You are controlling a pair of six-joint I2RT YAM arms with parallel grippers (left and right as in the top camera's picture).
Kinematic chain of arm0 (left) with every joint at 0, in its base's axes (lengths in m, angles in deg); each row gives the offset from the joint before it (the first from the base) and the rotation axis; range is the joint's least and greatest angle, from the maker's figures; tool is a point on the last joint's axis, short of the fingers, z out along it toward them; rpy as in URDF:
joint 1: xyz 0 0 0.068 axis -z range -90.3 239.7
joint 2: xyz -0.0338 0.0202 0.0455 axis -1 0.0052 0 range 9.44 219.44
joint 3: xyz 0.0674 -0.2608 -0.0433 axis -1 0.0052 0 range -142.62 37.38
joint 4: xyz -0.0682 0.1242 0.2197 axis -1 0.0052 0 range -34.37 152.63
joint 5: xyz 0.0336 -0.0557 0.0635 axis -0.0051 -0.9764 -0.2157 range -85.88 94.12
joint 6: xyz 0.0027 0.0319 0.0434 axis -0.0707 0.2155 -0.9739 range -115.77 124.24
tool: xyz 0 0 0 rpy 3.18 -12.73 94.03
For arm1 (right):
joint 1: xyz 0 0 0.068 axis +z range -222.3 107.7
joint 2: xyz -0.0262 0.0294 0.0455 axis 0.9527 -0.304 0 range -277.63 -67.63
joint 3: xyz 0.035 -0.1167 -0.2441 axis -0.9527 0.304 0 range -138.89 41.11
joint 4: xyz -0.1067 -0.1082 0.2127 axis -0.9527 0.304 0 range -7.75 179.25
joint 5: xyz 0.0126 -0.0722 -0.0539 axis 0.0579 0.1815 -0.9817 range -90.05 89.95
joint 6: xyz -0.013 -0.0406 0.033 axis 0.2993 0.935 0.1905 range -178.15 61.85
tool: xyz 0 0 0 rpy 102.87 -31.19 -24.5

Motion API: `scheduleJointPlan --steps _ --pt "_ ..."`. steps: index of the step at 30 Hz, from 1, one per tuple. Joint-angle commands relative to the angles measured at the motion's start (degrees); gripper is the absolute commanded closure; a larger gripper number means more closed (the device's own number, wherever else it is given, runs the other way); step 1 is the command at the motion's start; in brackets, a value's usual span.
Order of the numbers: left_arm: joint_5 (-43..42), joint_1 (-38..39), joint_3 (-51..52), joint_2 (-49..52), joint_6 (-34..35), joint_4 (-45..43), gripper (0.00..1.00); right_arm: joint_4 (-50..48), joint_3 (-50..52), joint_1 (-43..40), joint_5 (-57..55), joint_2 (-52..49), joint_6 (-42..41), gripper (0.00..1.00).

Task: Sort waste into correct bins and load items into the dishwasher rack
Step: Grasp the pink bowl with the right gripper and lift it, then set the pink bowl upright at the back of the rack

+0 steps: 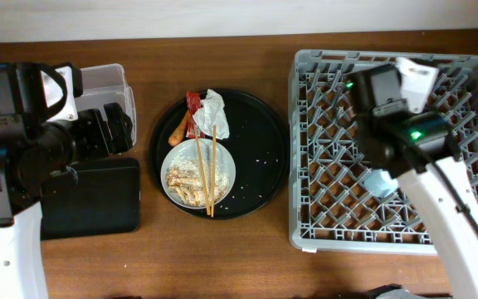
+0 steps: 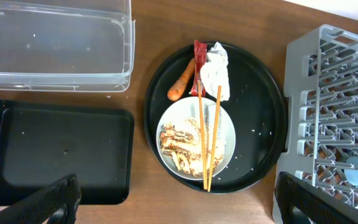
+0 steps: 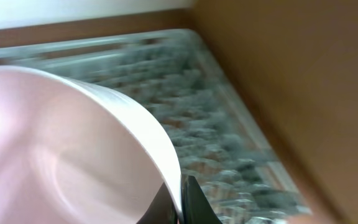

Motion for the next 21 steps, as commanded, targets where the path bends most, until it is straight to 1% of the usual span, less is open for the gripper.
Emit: scheduleJointPlan --steps 1,2,3,4,8,11,14,18,21 --pt "0.42 -0.09 -0.37 0.09 0.7 -0.07 0.01 0.26 1.27 -11.13 -10.8 -4.96 -3.61 0.96" --pt "0.42 -0.09 -0.37 0.09 0.7 -0.04 0.01 -1.99 1.27 -15.72 -10.78 -7.65 -3.67 0.96" --pt "0.42 -0.09 -0.37 0.09 0.7 -0.04 0.01 -4.52 1.27 -18.43 -10.8 -10.45 -3.04 0.96" --pt "0.42 -0.09 -0.37 0.09 0.7 -0.04 0.01 -5.97 1.27 -19.21 -10.84 -12.09 -1.64 0.96" --pt "0.42 -0.09 -0.37 0.09 0.7 -0.04 0.01 -16.24 1.27 -19.78 -17.03 -23.34 7.41 0.96" --pt "0.42 -0.09 -0.37 0.09 0.7 -0.04 0.01 -19.85 1.27 -18.91 -16.92 -28.24 8.83 0.96" --pt "0.42 -0.09 -0.37 0.09 0.7 -0.04 0.01 -23.21 1.27 -18.64 -16.87 -31.08 12.26 0.96" --pt "0.42 -0.09 -0.37 0.09 0.7 -0.04 0.01 -25.92 1.25 -17.4 -16.76 -31.23 13.53 0.96" --pt "0.42 -0.09 -0.37 0.09 0.7 -0.04 0.0 -26.32 1.27 -14.69 -14.49 -31.23 13.53 0.96"
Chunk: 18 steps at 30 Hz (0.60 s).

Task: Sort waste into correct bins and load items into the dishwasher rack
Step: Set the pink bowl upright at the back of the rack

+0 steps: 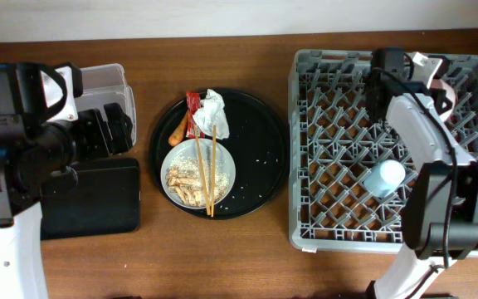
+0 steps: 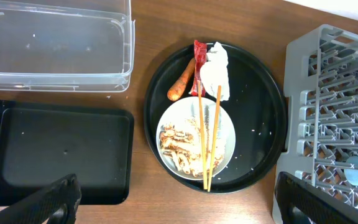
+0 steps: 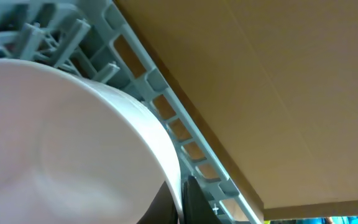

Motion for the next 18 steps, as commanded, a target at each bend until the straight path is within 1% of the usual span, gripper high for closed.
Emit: scheduleJointPlan --steps 1,6,8,9,10,11,14,18 --pt "0.42 -0.09 -0.37 0.09 0.72 -0.07 0.01 -0.04 0.0 3.74 3.72 -0.57 0.5 0.96" --pt "0.42 -0.09 -0.37 0.09 0.72 -0.07 0.01 -0.26 0.0 8.15 4.48 -0.61 0.37 0.96" --pt "0.42 -0.09 -0.37 0.09 0.72 -0.07 0.01 -2.36 -0.02 7.69 -3.76 -0.61 0.96 0.96" --pt "0.42 -0.09 -0.37 0.09 0.72 -0.09 0.01 -4.52 -0.02 6.8 -8.11 -0.61 3.82 0.96" --pt "0.42 -0.09 -0.37 0.09 0.72 -0.07 0.01 -8.7 -0.02 4.46 -11.74 -0.61 9.77 0.96" --pt "0.42 -0.09 -0.37 0.09 0.72 -0.07 0.01 -11.58 -0.02 1.42 -12.31 -0.61 14.49 0.96" --pt "0.42 -0.09 -0.37 0.09 0.72 -0.09 0.01 -9.62 -0.02 -1.9 -7.3 -0.61 14.45 0.96" --pt "0.42 -0.09 -0.37 0.09 0.72 -0.07 0.01 -9.2 0.07 -1.73 -5.62 -3.87 14.47 0.96"
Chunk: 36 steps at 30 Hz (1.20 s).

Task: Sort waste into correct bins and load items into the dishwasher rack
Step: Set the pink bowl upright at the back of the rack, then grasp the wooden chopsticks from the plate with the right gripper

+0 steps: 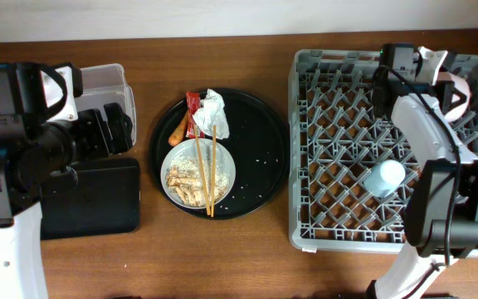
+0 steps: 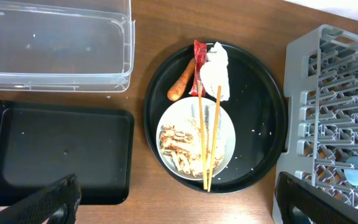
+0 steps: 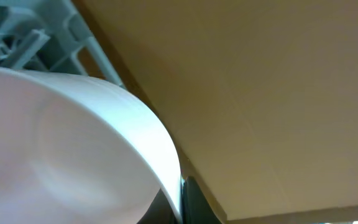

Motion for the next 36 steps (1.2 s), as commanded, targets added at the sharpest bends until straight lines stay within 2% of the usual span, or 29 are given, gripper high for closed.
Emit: scheduleJointPlan --steps 1,5,6,7,8,10,12,15,18,20,21,22,26,28,29,33,36 --pt "0.42 -0.09 -0.37 0.09 0.72 -0.07 0.01 0.59 -0.2 0.79 0.5 -3.98 0.35 0.96" --pt "0.42 -0.09 -0.37 0.09 0.72 -0.07 0.01 1.62 -0.17 6.73 0.9 -5.55 0.2 0.94" --pt "0.42 -0.09 -0.37 0.09 0.72 -0.07 0.01 2.32 -0.17 8.87 0.9 -5.55 0.2 0.83" --pt "0.42 -0.09 -0.37 0.09 0.72 -0.07 0.01 3.52 -0.17 10.16 0.92 -5.55 0.17 0.79" --pt "0.42 -0.09 -0.37 0.09 0.72 -0.09 0.01 5.46 -0.17 11.72 0.9 -5.51 0.11 0.67" --pt "0.42 -0.09 -0.37 0.09 0.72 -0.07 0.01 10.27 -0.61 15.52 1.22 -3.28 -4.44 0.34" --pt "0.42 -0.09 -0.37 0.09 0.72 -0.07 0.01 14.32 -2.49 18.53 5.7 0.63 -5.05 0.27" --pt "0.42 -0.09 -0.37 0.09 0.72 -0.09 0.01 18.29 -4.13 23.69 17.94 8.63 -5.01 0.28" --pt "0.42 -0.09 -0.37 0.09 0.72 -0.09 0.01 23.82 -4.13 29.62 45.83 15.74 -8.87 0.38" --pt "0.42 -0.09 -0.37 0.09 0.72 -0.07 0.01 25.57 -4.09 32.59 71.54 16.59 -13.97 0.47" --pt "0.42 -0.09 -0.37 0.09 0.72 -0.07 0.01 25.29 -4.02 34.25 81.13 15.65 -16.2 0.52" --pt "0.42 -0.09 -0.37 0.09 0.72 -0.09 0.01 24.72 -4.02 36.37 85.48 14.08 -19.69 0.54" --pt "0.42 -0.09 -0.37 0.09 0.72 -0.07 0.01 20.94 -4.02 44.41 85.15 5.97 -24.81 0.56" --pt "0.42 -0.09 -0.37 0.09 0.72 -0.07 0.01 18.62 -4.02 45.94 83.87 2.93 -28.17 0.52" --pt "0.42 -0.09 -0.37 0.09 0.72 -0.09 0.01 16.74 -4.02 46.4 83.23 0.72 -29.57 0.58" --pt "0.42 -0.09 -0.37 0.09 0.72 -0.09 0.01 11.21 -4.02 46.23 80.83 -7.19 -31.89 0.64" --pt "0.42 -0.09 -0.37 0.09 0.72 -0.07 0.01 8.52 -4.02 46.23 80.39 -10.05 -31.89 0.75"
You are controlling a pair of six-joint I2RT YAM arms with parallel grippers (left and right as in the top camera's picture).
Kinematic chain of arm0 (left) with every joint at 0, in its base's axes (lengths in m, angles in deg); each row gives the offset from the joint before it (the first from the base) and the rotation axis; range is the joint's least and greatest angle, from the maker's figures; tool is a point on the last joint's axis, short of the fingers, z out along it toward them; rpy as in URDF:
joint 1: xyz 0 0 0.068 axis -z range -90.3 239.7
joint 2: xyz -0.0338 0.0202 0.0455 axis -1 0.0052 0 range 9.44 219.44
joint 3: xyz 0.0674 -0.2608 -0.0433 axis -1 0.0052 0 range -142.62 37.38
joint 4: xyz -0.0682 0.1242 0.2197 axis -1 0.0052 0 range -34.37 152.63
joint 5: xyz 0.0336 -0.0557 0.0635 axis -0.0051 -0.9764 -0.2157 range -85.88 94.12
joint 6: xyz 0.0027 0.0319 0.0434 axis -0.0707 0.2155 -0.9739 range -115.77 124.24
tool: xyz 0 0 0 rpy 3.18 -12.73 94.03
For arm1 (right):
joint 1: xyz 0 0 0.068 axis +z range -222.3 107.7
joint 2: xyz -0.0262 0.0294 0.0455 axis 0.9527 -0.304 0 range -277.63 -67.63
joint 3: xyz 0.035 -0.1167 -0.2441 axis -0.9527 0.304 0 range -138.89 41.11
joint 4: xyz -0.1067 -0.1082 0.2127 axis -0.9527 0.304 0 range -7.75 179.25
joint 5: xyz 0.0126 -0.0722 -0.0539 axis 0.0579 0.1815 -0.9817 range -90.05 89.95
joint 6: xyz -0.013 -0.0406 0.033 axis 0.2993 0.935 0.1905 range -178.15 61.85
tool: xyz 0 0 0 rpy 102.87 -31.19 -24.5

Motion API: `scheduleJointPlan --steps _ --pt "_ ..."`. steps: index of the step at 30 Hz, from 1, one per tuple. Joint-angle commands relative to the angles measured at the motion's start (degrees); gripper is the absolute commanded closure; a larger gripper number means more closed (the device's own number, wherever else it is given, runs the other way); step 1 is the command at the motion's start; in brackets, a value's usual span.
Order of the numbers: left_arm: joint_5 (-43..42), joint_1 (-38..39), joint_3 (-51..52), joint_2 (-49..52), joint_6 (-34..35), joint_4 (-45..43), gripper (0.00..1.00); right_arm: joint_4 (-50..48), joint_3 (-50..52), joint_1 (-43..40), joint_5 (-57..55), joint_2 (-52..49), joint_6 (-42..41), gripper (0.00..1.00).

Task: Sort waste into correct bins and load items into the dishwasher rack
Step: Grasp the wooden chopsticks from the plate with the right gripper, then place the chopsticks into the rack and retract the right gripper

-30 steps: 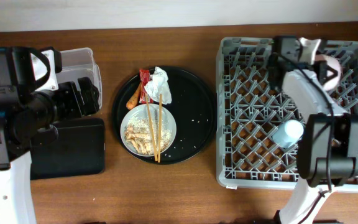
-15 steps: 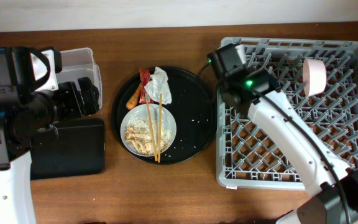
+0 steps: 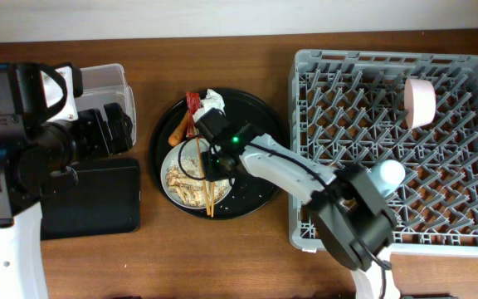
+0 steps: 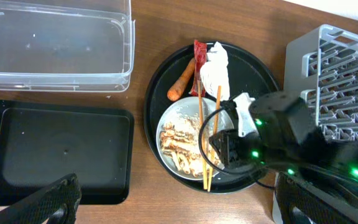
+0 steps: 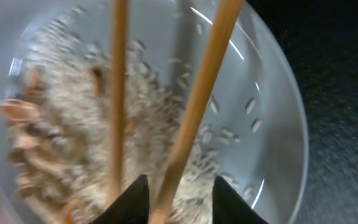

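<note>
A white plate of food scraps lies on the black round tray, with two wooden chopsticks across it. My right gripper is open low over the plate, one chopstick between its fingertips. In the overhead view the right gripper covers the plate's upper right. A carrot, a red wrapper and a crumpled napkin lie at the tray's back. A pink bowl stands on edge in the grey rack. My left gripper hangs open high above the table.
A clear bin stands at the back left and a black bin in front of it, both holding nothing. A pale blue cup lies in the rack's right half. Rice grains are scattered on the tray.
The right gripper has let go of the pink bowl, which now stands in the rack's back right. It has moved left to the plate and is open around a chopstick.
My right gripper held the pink bowl over the rack, then at the rack's back right corner for two moments. Now the bowl stands in the rack and the gripper is open at the plate. The left arm stayed still throughout.
</note>
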Motion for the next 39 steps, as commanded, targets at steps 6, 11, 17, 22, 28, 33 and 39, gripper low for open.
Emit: scheduleJointPlan --steps 6,11,17,22,28,33,39 --pt "0.42 -0.09 -0.37 0.09 0.7 -0.09 0.01 2.25 -0.59 -2.64 -1.38 7.72 0.31 0.96" --pt "0.42 -0.09 -0.37 0.09 0.7 -0.07 0.01 10.71 -0.59 -14.73 -8.55 22.45 1.53 0.96" --pt "0.42 -0.09 -0.37 0.09 0.7 -0.07 0.01 17.51 -0.55 -27.78 -12.2 15.74 9.62 0.87" --pt "0.42 -0.09 -0.37 0.09 0.7 -0.07 0.01 16.7 -0.68 -19.04 -7.1 17.49 10.03 0.68" --pt "0.42 -0.09 -0.37 0.09 0.7 -0.07 0.01 4.9 -0.59 2.27 -6.8 12.26 6.16 0.64" --pt "0.42 -0.09 -0.37 0.09 0.7 -0.09 0.01 -0.15 -0.59 5.77 -4.66 1.29 1.99 0.71" --pt "0.42 -0.09 -0.37 0.09 0.7 -0.07 0.01 0.61 -0.61 4.87 -5.68 1.01 1.99 0.96"
